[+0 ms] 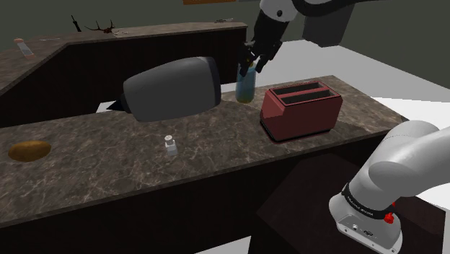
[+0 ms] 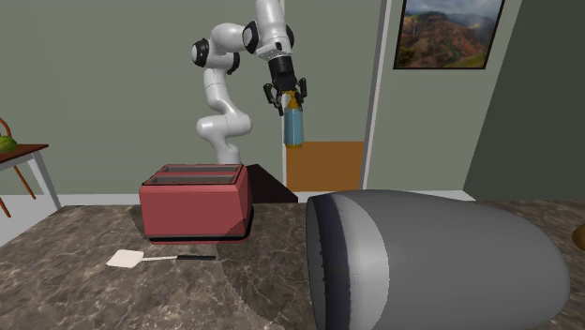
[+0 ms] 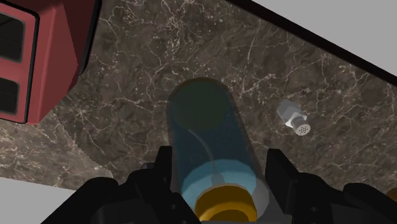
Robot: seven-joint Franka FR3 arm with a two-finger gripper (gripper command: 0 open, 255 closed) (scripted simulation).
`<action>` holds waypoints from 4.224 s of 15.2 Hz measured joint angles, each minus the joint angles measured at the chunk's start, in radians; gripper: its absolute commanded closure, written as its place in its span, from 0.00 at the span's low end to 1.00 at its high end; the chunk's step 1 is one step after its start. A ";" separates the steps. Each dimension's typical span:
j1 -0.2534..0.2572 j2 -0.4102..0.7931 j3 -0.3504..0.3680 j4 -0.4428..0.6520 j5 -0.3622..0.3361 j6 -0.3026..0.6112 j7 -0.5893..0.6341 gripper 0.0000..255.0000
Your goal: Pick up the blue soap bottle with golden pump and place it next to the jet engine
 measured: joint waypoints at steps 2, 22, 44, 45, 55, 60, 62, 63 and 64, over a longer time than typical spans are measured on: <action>-0.002 0.003 -0.004 0.031 -0.003 -0.028 0.000 1.00; -0.033 0.184 -0.008 0.388 -0.044 -0.205 0.012 1.00; -0.064 0.634 0.026 0.691 -0.146 -0.070 0.023 1.00; -0.064 0.631 0.025 0.673 -0.145 -0.054 0.022 1.00; -0.065 0.612 0.024 0.514 -0.137 0.086 0.016 1.00; -0.064 0.616 0.025 0.452 -0.138 0.152 0.017 1.00; -0.064 0.616 0.025 0.424 -0.138 0.179 0.016 1.00; -0.064 0.615 0.025 0.410 -0.138 0.193 0.016 1.00; -0.063 0.615 0.026 0.400 -0.138 0.203 0.016 1.00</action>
